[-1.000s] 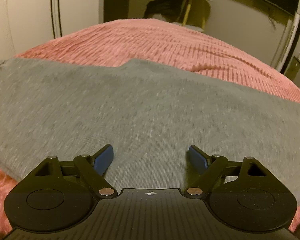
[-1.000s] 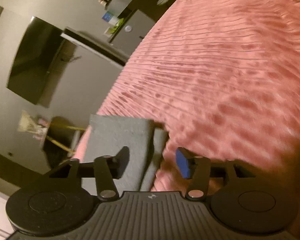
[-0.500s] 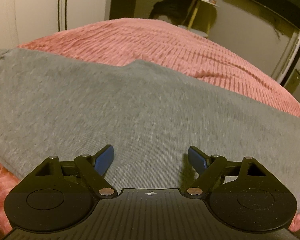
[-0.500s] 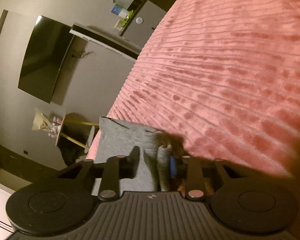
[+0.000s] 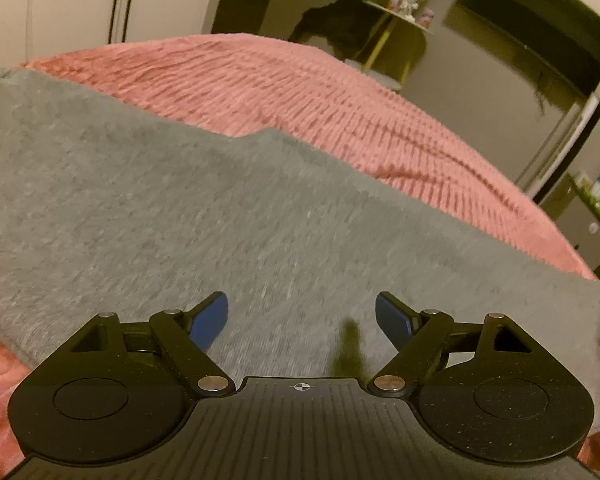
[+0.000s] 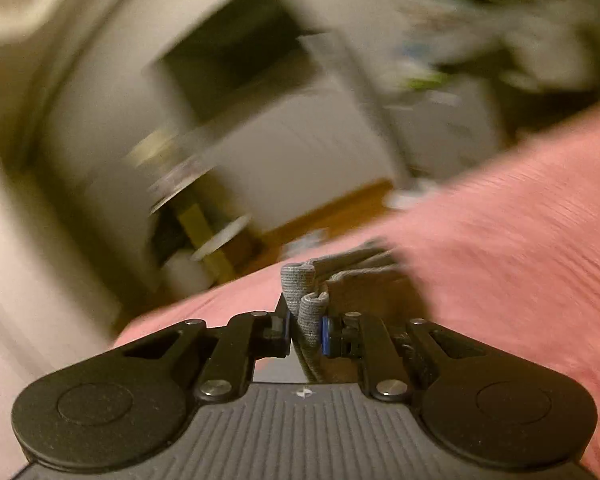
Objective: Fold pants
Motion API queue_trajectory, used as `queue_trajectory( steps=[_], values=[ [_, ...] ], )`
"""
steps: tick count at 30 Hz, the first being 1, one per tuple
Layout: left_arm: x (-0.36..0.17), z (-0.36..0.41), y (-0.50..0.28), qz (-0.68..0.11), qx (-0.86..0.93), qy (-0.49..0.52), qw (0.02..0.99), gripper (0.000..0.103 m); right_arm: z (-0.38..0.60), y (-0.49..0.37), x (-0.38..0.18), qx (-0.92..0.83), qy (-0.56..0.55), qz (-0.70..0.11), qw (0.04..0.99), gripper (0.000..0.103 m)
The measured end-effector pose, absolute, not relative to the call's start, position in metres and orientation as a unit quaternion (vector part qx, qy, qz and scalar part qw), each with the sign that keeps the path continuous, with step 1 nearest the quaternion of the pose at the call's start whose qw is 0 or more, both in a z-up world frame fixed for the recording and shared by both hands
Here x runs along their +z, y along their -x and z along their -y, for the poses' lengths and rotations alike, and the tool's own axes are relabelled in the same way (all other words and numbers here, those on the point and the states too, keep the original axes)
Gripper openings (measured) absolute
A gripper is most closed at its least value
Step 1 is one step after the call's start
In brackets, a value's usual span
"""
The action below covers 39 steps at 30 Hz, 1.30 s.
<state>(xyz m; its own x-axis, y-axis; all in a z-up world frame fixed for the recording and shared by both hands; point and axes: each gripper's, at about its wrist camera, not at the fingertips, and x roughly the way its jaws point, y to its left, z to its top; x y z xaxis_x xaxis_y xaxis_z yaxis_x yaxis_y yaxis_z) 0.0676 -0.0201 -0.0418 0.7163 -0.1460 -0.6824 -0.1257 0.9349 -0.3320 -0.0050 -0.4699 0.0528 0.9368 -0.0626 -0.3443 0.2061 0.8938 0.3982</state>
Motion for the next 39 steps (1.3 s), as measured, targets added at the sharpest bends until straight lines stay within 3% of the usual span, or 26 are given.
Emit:
queue_trajectory(
  steps=[4, 9, 11, 12, 14, 19, 23, 31, 33, 39],
  values=[
    [-0.038, 0.012, -0.065, -0.364, -0.022, 0.201, 0.909, 0.085, 0.352, -0.023, 0.042, 0.079, -0.081, -0.245, 0.963, 0.015],
    [-0.037, 0.009, -0.064, -0.362, -0.046, 0.208, 0.907, 0.085, 0.268, -0.049, -0.025, 0.175, 0.006, -0.428, 0.886, 0.017],
    [-0.039, 0.008, -0.065, -0.365, -0.057, 0.22, 0.903, 0.085, 0.262, -0.054, -0.031, 0.18, -0.005, -0.473, 0.862, 0.03],
    [-0.04, 0.007, -0.066, -0.367, -0.064, 0.227, 0.9, 0.085, 0.265, -0.054, -0.03, 0.18, -0.021, -0.476, 0.861, 0.048],
    [-0.04, 0.007, -0.068, -0.368, -0.081, 0.242, 0.894, 0.086, 0.279, -0.052, -0.021, 0.181, -0.067, -0.46, 0.867, 0.056],
    [-0.043, 0.013, -0.073, -0.372, -0.132, 0.268, 0.879, 0.086, 0.322, -0.042, -0.013, 0.116, -0.169, -0.415, 0.887, 0.055],
    [-0.046, 0.021, -0.077, -0.385, -0.181, 0.285, 0.859, 0.086, 0.343, -0.044, -0.032, 0.03, -0.191, -0.452, 0.871, 0.042],
    [-0.055, 0.034, -0.084, -0.421, -0.227, 0.308, 0.822, 0.085, 0.365, -0.023, -0.013, -0.027, -0.164, -0.389, 0.906, 0.042],
    [-0.056, 0.04, -0.085, -0.429, -0.237, 0.3, 0.818, 0.085, 0.376, -0.019, -0.019, -0.054, -0.163, -0.399, 0.901, 0.036],
    [-0.058, 0.068, -0.1, -0.451, -0.266, 0.27, 0.808, 0.08, 0.399, -0.025, -0.043, -0.017, -0.265, -0.409, 0.873, 0.036]
  ],
)
